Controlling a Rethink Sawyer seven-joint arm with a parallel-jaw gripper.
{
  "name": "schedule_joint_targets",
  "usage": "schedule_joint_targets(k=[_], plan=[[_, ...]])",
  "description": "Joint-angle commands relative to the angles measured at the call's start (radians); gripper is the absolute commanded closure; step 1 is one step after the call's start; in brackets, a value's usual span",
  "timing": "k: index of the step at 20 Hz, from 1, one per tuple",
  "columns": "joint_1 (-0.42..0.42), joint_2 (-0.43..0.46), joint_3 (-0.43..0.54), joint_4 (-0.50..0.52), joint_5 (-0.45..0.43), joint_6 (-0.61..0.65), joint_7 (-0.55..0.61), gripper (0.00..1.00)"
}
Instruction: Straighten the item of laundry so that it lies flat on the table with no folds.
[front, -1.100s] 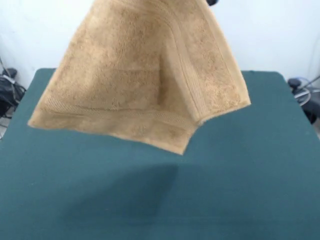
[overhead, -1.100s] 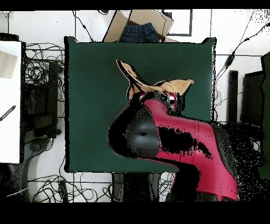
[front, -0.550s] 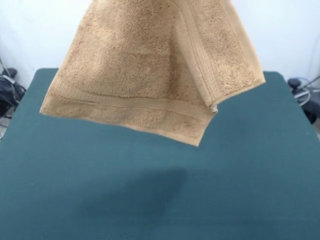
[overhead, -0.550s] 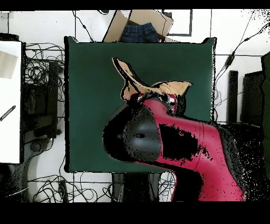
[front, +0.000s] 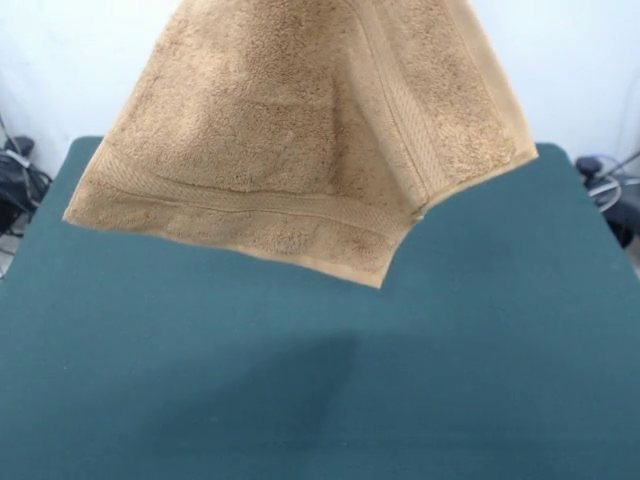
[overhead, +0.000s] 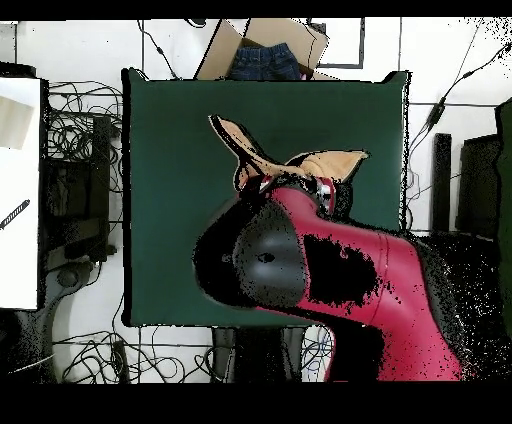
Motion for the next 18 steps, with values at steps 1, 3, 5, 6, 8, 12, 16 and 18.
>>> schedule_joint_targets(k=[1,3,5,6,8,12,16,18], plan=[[-0.004,0.023,0.019,0.106,0.059,-0.052,0.164,1.00],[-0.023,0.028,0.034,0.124,0.075,-0.066,0.134,1.00],[-0.047,0.032,0.055,0.143,0.097,-0.072,0.088,1.00],[-0.066,0.031,0.068,0.163,0.114,-0.077,0.053,1.00],[-0.094,0.033,0.093,0.198,0.144,-0.105,0.013,1.00],[-0.122,0.038,0.136,0.242,0.159,-0.183,-0.013,1.00],[-0.267,-0.004,0.351,0.368,0.215,-0.422,-0.117,1.00],[-0.283,-0.010,0.380,0.376,0.204,-0.430,-0.094,1.00]])
